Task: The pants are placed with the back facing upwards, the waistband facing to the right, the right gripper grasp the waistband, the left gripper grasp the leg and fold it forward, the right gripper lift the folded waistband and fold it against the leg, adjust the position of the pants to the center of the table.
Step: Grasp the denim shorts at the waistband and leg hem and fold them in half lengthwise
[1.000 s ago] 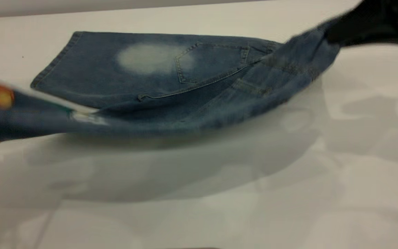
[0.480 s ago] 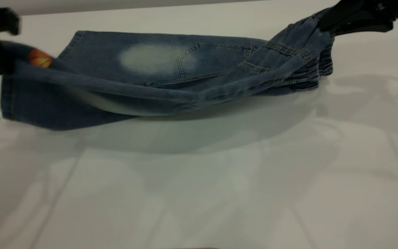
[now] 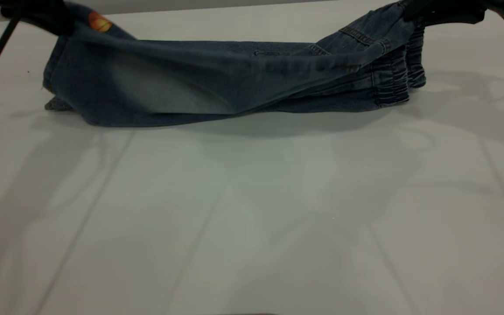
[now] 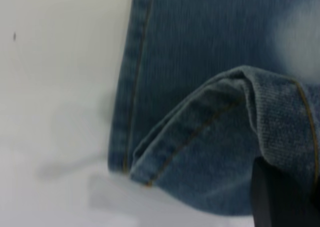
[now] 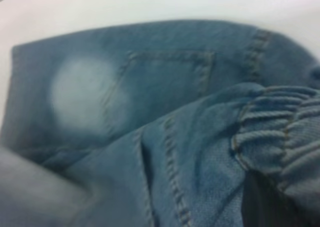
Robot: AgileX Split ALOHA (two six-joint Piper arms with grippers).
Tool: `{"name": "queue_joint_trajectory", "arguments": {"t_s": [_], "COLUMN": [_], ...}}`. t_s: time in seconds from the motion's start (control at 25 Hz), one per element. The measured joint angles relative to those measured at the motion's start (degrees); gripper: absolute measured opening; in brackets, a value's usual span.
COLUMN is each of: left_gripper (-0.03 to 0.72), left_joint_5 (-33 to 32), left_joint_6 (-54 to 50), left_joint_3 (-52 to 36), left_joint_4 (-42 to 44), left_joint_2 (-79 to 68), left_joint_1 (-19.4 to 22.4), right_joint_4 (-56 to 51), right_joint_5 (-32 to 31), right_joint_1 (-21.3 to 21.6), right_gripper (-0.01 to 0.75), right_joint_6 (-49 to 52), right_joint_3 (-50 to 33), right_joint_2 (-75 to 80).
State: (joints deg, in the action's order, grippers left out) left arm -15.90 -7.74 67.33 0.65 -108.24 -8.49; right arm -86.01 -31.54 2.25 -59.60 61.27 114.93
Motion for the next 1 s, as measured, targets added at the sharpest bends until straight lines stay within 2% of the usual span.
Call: {"name": "queue_joint_trajectory", "arguments": {"t_s": [0.12, 0.32, 0.44, 0.68, 1.0], "left_gripper": [0.046, 0.046, 0.046, 0.046, 0.046], "left_joint_5": [-0.14, 0.11, 1.66, 2.83, 2.81], "left_joint_6": [2.02, 4.58, 4.83, 6.46, 6.59], "left_joint_3": [2.65, 6.03, 8.59, 13.81, 15.37], "left_joint_4": [0.04, 0.04, 0.04, -0.01, -0.01], "left_joint_2": [-3.14, -8.47, -11.37, -15.14, -15.32], "left_joint_1": [0.00, 0.00, 0.00, 0.00, 0.00], "right_joint_4": [-2.56, -5.16, -5.44, -6.50, -5.50], "right_joint_5": [2.78, 3.13, 2.27, -0.92, -4.25], "right_joint_1": [0.54, 4.12, 5.70, 6.24, 6.30], "right_gripper": [0.041, 0.041, 0.041, 0.041, 0.041], "right_joint_6": [0.00, -0.30, -1.26, -8.10, -9.73], "right_joint_3": [0.29, 0.29, 0.29, 1.00, 6.76], "right_joint_2": [2.29, 5.27, 5.67, 5.67, 6.40]}}
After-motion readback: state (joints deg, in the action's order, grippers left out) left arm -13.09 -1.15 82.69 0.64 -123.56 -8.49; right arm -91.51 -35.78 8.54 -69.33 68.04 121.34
